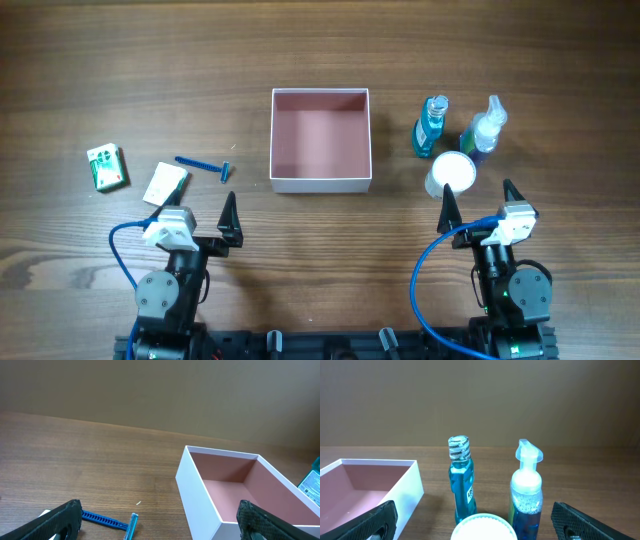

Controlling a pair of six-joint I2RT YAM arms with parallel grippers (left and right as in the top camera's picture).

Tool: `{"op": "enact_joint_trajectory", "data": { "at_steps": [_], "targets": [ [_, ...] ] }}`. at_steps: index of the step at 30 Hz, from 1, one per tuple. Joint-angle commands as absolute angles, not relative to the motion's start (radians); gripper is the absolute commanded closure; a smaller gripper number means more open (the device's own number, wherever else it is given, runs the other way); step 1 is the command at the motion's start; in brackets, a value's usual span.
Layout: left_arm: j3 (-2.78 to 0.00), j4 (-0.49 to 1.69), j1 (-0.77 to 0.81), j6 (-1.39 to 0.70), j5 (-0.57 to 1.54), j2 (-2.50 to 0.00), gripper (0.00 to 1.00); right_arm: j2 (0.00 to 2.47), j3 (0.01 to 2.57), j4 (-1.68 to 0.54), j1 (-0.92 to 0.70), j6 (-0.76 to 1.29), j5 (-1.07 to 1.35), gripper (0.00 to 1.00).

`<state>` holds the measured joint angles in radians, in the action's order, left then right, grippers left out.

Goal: Pack container

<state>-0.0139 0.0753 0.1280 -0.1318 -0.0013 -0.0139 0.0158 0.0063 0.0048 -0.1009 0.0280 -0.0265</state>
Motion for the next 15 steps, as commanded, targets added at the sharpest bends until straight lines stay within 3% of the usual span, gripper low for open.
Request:
{"op": "enact_joint_trajectory", "data": {
  "at_steps": [1,15],
  "targets": [
    [-0.006,0.075,0.126,-0.115,0.010,-0.007,0.00,0.014,0.005,0.009,-0.097,0.028,-0.014,0.00],
    [-0.006,0.071,0.126,-0.115,0.010,-0.007,0.00,0.014,0.005,0.010,-0.097,0.033,0.086,0.00]
  ]
}}
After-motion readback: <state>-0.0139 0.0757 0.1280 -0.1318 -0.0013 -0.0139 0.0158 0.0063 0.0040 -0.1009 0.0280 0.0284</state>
